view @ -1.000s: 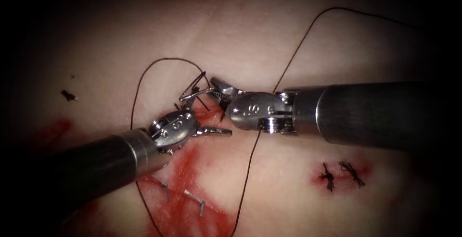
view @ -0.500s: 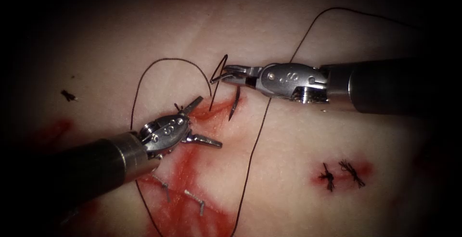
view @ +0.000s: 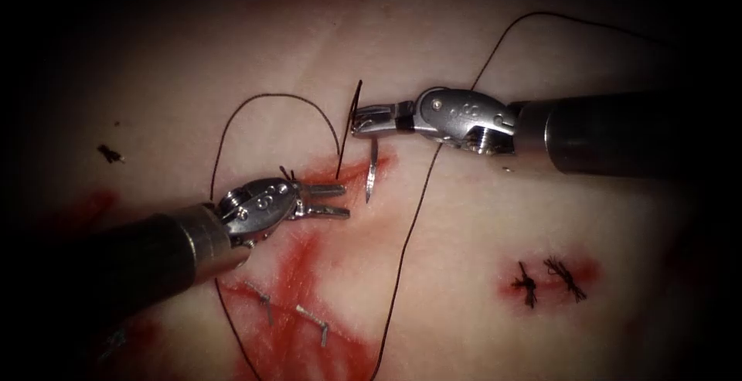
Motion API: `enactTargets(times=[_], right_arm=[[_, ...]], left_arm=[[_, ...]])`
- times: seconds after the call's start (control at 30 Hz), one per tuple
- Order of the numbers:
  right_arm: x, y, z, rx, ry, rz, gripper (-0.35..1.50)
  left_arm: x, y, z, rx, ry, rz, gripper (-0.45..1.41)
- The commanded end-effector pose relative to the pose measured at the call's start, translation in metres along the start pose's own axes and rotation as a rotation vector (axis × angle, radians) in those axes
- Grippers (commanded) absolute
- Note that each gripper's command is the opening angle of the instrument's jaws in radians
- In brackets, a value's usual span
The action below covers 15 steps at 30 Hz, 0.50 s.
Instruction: Wound Closure
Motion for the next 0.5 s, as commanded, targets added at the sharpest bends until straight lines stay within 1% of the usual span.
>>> enactTargets(times=[0.03, 0.07, 0.1, 0.13, 0.17, 0.2, 0.23, 0.27, 0.3, 0.33, 0.37, 0.5], right_arm=[[-0.0009, 0.0000, 0.0008, 0.005, 0.023, 0.006, -0.35], [-0.0010, 0.0001, 0.0008, 0.019, 0.037, 0.004, -0.35], [-0.0010, 0.0002, 0.0008, 0.029, 0.047, 0.013, -0.35], [-0.0011, 0.0003, 0.0008, 0.036, 0.057, 0.010, -0.35], [-0.0012, 0.0003, 0.0008, 0.047, 0.070, 0.006, -0.35], [-0.0013, 0.0003, 0.0008, 0.054, 0.083, 0.010, -0.35], [-0.0013, 0.0003, 0.0008, 0.061, 0.108, 0.007, -0.35], [-0.0014, 0.0002, 0.0009, 0.071, 0.136, 0.011, -0.35], [-0.0014, 0.0002, 0.0009, 0.081, 0.159, 0.009, -0.35], [-0.0015, -0.0001, 0.0010, 0.102, 0.194, 0.010, -0.35], [-0.0015, -0.0001, 0.0010, 0.102, 0.194, 0.010, -0.35], [-0.0017, -0.0007, 0.0015, 0.128, 0.233, 0.018, -0.35]], left_arm=[[-0.0002, -0.0004, 0.0008, 0.021, 0.000, -0.005, -0.10], [-0.0002, -0.0006, 0.0007, 0.033, 0.000, 0.019, -0.20], [-0.0002, -0.0008, 0.0007, 0.043, 0.000, 0.030, -0.23], [-0.0002, -0.0009, 0.0007, 0.046, 0.000, 0.030, -0.21], [-0.0002, -0.0010, 0.0007, 0.053, -0.001, 0.029, -0.10], [-0.0001, -0.0010, 0.0008, 0.054, 0.000, 0.023, 0.27], [0.0000, -0.0011, 0.0009, 0.055, 0.000, -0.014, 0.64], [0.0002, -0.0011, 0.0010, 0.057, 0.000, -0.064, 0.94], [0.0004, -0.0012, 0.0013, 0.058, -0.002, -0.090, 1.08], [0.0007, -0.0012, 0.0016, 0.043, 0.025, -0.123, 1.09], [0.0007, -0.0012, 0.0016, 0.043, 0.025, -0.123, 1.09], [0.0011, -0.0010, 0.0023, -0.018, 0.093, -0.168, 1.09]])
